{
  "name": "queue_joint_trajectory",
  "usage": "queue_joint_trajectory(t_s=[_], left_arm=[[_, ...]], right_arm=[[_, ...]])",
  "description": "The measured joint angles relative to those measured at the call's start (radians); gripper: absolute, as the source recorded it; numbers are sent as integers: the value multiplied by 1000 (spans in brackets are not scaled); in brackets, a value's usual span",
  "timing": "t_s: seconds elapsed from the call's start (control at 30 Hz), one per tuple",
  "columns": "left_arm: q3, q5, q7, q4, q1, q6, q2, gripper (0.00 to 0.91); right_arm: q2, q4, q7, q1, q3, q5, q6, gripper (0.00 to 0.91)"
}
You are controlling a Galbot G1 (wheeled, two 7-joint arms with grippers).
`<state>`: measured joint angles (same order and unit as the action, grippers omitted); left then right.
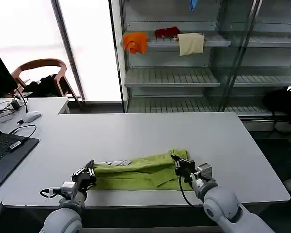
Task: Fold and organize the clothes.
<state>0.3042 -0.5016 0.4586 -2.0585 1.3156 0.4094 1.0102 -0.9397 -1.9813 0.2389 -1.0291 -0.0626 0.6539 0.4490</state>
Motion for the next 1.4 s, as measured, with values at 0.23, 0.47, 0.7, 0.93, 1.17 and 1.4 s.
queue_joint_trajectory(t_s=[0.23, 0.47, 0.7, 0.93, 1.17, 1.4], left_arm=[[10, 23, 21, 17, 1, 5, 0, 20], [1, 39, 29, 32, 17, 21, 11, 907], [2, 68, 33, 38, 7, 29, 7, 907], [14, 100, 29, 27, -7, 44, -9, 907], [40, 122, 30, -16, 11, 81, -23, 907], [87, 84, 18, -74, 63, 82, -7, 907]], right_arm=[[-17, -23, 55, -45, -8, -2, -21, 0], [-36, -29, 133, -76, -7, -6, -39, 907], [-63, -29, 245, -87, 8, -10, -48, 907], [-101, -37, 404, -87, 28, -9, -42, 907], [-111, -60, 549, -94, 18, -34, -24, 907], [-85, -101, 496, -141, -35, -101, -77, 907]])
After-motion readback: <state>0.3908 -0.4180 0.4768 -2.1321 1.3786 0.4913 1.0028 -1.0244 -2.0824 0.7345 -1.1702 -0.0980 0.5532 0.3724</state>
